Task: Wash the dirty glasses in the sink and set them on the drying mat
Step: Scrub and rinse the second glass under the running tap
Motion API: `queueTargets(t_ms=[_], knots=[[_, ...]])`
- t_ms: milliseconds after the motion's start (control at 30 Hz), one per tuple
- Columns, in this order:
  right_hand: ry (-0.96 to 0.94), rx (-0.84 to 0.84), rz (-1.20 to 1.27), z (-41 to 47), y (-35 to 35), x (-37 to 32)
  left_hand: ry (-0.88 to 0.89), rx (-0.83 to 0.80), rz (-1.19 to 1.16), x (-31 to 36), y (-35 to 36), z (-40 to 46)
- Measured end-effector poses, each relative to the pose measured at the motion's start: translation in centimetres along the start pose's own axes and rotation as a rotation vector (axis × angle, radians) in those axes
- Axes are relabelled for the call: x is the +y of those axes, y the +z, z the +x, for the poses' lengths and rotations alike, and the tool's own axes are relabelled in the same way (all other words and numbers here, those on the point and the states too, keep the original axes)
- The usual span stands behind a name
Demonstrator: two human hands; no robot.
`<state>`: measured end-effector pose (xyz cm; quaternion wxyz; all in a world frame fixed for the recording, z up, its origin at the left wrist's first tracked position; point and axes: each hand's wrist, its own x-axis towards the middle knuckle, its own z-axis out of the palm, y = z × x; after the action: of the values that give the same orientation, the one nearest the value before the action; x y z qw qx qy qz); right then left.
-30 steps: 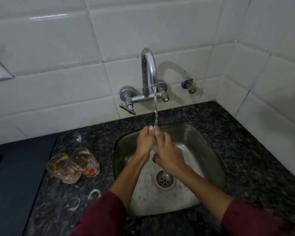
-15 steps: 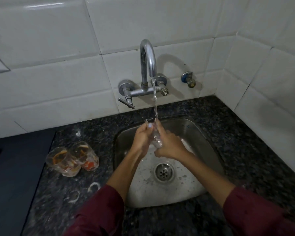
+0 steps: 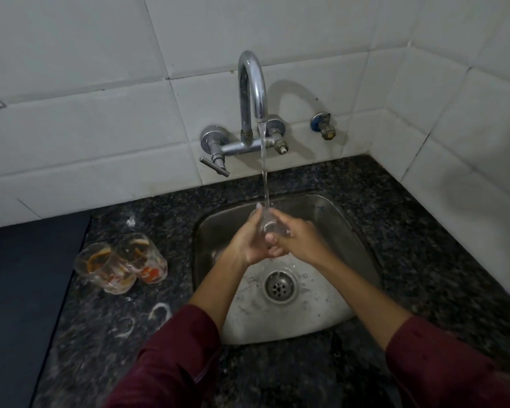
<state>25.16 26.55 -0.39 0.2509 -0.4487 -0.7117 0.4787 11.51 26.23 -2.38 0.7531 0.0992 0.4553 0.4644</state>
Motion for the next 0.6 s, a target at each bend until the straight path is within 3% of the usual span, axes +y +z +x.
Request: queueTargets(t_ms=[167, 333, 500, 600], knots=[[0.082, -0.131, 0.212, -0.4, -0.8, 1.6, 0.268, -0.039, 0.144, 0.1, -0.9, 0.4], [0.219, -0.097, 0.526, -0.4, -0.2, 2.1, 0.549, 0.030, 0.572, -1.1, -0.9, -0.5], [0.136, -0.038, 0.408, -0.2, 1.3, 1.8, 0.686, 0.024, 0.681, -1.9, -1.3, -1.2], [0.090, 0.039, 0.186, 0.5, 1.8, 1.3, 0.572, -0.002, 0.535, -2.4, -1.7, -1.5]])
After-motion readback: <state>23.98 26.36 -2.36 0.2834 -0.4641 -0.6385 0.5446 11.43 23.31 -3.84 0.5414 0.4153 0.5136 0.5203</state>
